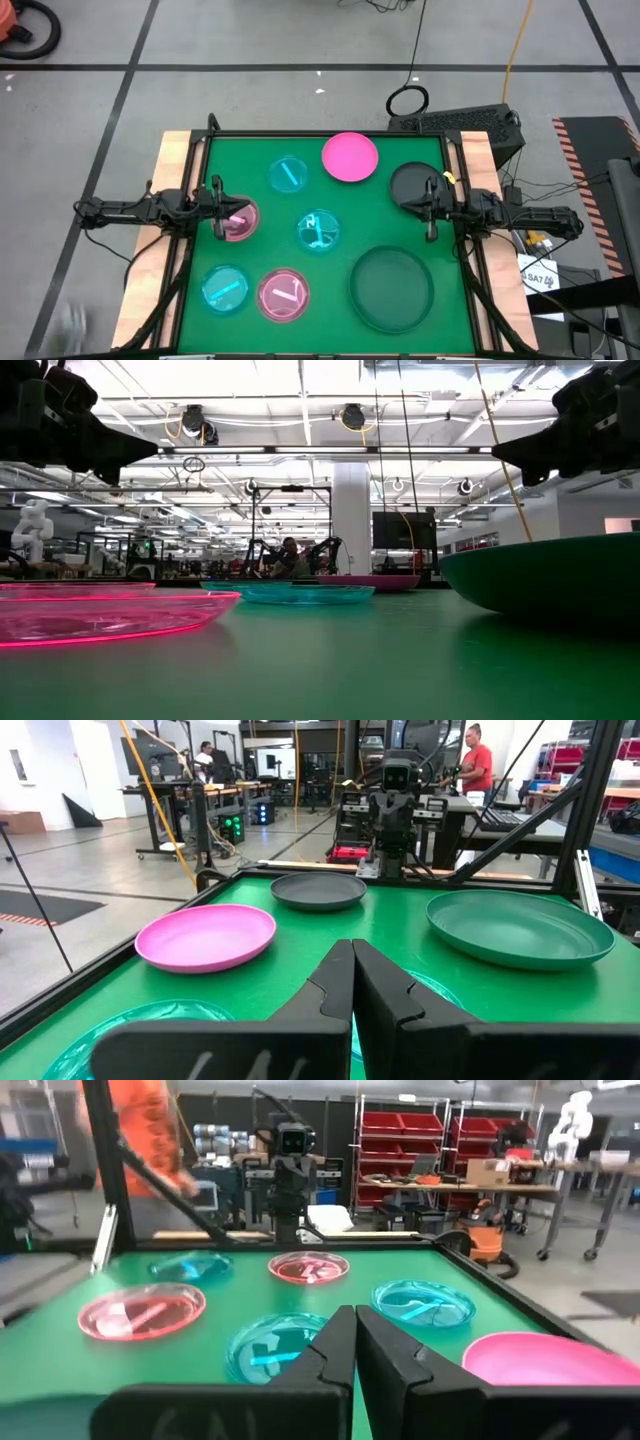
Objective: Stack plastic plates
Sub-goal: Stack the black plate on top of green plate
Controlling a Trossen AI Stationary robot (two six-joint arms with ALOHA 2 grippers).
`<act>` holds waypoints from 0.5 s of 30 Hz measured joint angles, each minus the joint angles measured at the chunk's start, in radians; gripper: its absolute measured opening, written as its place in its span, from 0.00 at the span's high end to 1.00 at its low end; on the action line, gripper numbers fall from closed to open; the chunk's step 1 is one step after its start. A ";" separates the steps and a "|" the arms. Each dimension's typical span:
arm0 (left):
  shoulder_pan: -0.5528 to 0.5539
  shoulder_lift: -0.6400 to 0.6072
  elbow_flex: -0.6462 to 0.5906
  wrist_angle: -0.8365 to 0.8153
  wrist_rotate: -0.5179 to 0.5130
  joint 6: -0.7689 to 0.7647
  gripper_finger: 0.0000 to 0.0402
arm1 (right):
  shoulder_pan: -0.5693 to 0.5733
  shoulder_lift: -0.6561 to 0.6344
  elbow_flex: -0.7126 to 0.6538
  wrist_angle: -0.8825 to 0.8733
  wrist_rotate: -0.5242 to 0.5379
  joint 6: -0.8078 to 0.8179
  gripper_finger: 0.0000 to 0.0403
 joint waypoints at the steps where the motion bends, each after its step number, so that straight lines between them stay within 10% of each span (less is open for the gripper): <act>1: 0.000 0.000 0.000 0.000 0.000 0.000 1.00 | 0.000 0.000 0.000 -0.012 -0.002 -0.022 0.98; 15: 0.000 0.000 0.000 0.001 0.000 0.000 1.00 | 0.001 0.052 0.139 -0.175 0.006 -0.042 1.00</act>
